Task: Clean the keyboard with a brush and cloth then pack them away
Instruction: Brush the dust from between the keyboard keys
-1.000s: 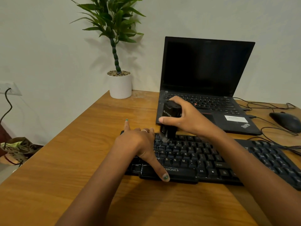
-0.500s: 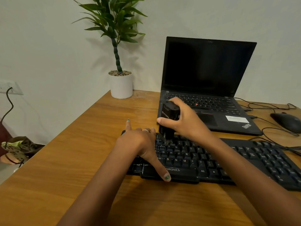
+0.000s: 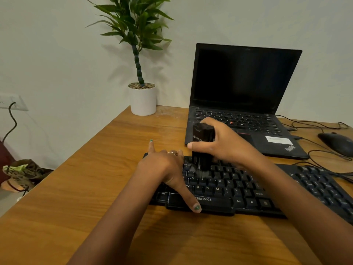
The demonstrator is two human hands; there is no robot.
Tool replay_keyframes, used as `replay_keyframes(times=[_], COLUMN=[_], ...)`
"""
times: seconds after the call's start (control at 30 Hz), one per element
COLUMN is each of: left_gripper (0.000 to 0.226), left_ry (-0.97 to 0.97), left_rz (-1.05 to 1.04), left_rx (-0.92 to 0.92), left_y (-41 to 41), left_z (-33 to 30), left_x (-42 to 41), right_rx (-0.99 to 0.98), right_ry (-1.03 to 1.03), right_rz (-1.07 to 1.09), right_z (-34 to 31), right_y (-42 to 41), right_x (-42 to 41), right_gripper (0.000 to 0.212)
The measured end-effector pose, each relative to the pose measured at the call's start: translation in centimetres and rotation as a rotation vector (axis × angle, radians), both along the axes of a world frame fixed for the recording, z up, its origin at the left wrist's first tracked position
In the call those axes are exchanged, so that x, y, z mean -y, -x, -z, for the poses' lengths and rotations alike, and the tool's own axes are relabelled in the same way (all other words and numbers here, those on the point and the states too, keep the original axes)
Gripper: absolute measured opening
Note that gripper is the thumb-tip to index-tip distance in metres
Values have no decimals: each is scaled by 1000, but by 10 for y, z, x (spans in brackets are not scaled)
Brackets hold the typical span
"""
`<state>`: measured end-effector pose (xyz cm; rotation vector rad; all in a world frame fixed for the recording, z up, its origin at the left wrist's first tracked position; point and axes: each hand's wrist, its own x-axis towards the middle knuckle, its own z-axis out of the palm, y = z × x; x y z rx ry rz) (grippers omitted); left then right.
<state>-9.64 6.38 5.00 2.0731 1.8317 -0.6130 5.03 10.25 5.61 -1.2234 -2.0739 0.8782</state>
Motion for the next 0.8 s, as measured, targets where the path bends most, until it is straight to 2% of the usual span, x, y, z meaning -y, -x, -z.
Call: replay_keyframes(times=[0.07,0.1,0.17,0.23,0.27,0.37,0.4,0.53,0.57,0.7,0.73,0.8], left_gripper=[139,139,137,136,137,139,139,129,129,136,135,131], left_ry=[5,5,1,-5,-7,-9,-5,0,-5,-4,-5,-10], left_rz=[-1,-2,-1,1,4,5,2,16,17,-1,1,11], left_rx=[-4,-1,13,26,23,4,3,32,37,20,18,25], left_y=[-1,-1,0,2,1,0,0,2,3,1,1,2], left_z=[0,0,0,1,1,1,1,3,3,3,3,2], left_x=[0,0,-1,-1,-1,-1,-1,-3,-4,-3,-3,-3], right_rx=[14,-12,-98,-89,-66,13,4,-89,-80,-5,-18,-43], right_ry=[-127,-123,42,145,116,-164,-185,163,167,-169,-156,7], right_rz=[97,84,-45,-138,-128,41,49,-199,-203,-23,-38,-151], right_z=[5,7,5,1,1,8,9,2,1,8,9,4], right_y=[1,1,2,1,0,5,7,4,4,11,11,8], right_x=[1,1,2,3,3,5,7,9,9,12,11,11], right_gripper=[37,37,39,39,39,38,37,38,38,37,37,37])
